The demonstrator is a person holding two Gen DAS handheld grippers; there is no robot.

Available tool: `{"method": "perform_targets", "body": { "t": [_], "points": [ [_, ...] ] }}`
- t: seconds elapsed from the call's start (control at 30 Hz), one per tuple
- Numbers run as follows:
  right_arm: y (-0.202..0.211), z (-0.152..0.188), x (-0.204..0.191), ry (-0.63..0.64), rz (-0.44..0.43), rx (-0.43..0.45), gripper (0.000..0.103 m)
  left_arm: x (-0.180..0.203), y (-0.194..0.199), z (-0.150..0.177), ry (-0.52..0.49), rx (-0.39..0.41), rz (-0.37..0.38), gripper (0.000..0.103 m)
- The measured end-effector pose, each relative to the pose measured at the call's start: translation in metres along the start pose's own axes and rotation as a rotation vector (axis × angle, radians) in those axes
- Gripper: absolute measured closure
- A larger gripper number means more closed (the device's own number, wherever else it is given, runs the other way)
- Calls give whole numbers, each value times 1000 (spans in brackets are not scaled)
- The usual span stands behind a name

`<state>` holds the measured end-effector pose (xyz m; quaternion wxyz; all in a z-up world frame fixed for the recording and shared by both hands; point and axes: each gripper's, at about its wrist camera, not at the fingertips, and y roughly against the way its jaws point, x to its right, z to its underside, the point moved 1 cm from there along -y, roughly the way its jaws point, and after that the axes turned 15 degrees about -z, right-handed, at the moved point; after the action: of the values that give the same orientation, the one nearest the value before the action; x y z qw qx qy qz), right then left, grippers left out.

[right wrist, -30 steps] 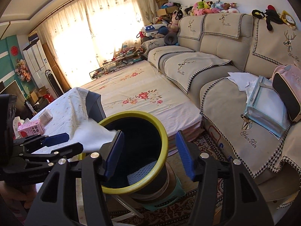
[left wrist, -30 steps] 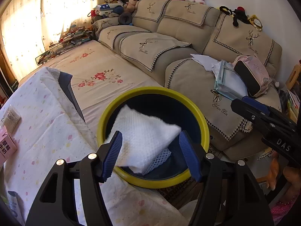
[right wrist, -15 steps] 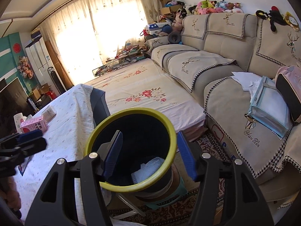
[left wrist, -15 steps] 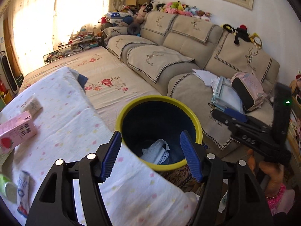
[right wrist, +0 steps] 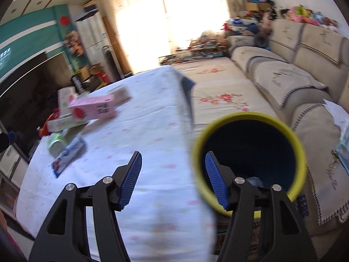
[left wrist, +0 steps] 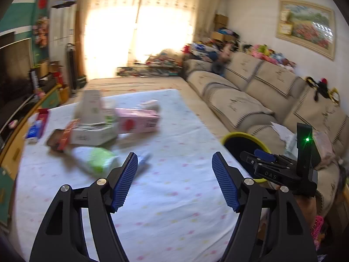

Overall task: Collect trash
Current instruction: 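Grasp the white-and-blue toothpaste tube with the right gripper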

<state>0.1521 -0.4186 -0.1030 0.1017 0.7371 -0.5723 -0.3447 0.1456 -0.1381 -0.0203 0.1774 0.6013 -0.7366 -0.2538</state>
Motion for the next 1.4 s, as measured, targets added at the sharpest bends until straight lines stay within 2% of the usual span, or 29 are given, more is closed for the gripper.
{"method": "perform_targets", "body": {
  "t": [0.07, 0.2, 0.37, 0.5, 0.6, 0.73, 1.1, 1.27, 1.4],
  "points": [
    [-18, 1, -31, 48, -54, -26, 44, -33, 8, 3, 43, 14, -53, 33],
    [-49, 7, -89, 131, -152, -84, 44, -84, 20, 12, 115, 27, -109, 32],
    [-81, 14, -148, 177, -229, -131, 43, -115, 23, 24, 158, 24, -133, 31],
    [-108, 21, -183, 198, -226, -175, 39, -129, 22, 32, 179, 9, -134, 31],
    [-128, 29, -203, 219, -183, -198, 36, -138, 21, 34, 193, 6, -131, 31],
    [-149, 36, -209, 224, -125, -238, 36, -145, 21, 37, 199, 8, -131, 31],
    [-175, 31, -207, 202, -63, -276, 36, -135, 15, 36, 187, -4, -116, 31],
    [-169, 27, -189, 206, -29, -271, 36, -133, 13, 34, 186, -3, -114, 31],
    [-162, 20, -163, 163, -30, -263, 37, -131, 11, 33, 187, -5, -108, 31]
  ]
}}
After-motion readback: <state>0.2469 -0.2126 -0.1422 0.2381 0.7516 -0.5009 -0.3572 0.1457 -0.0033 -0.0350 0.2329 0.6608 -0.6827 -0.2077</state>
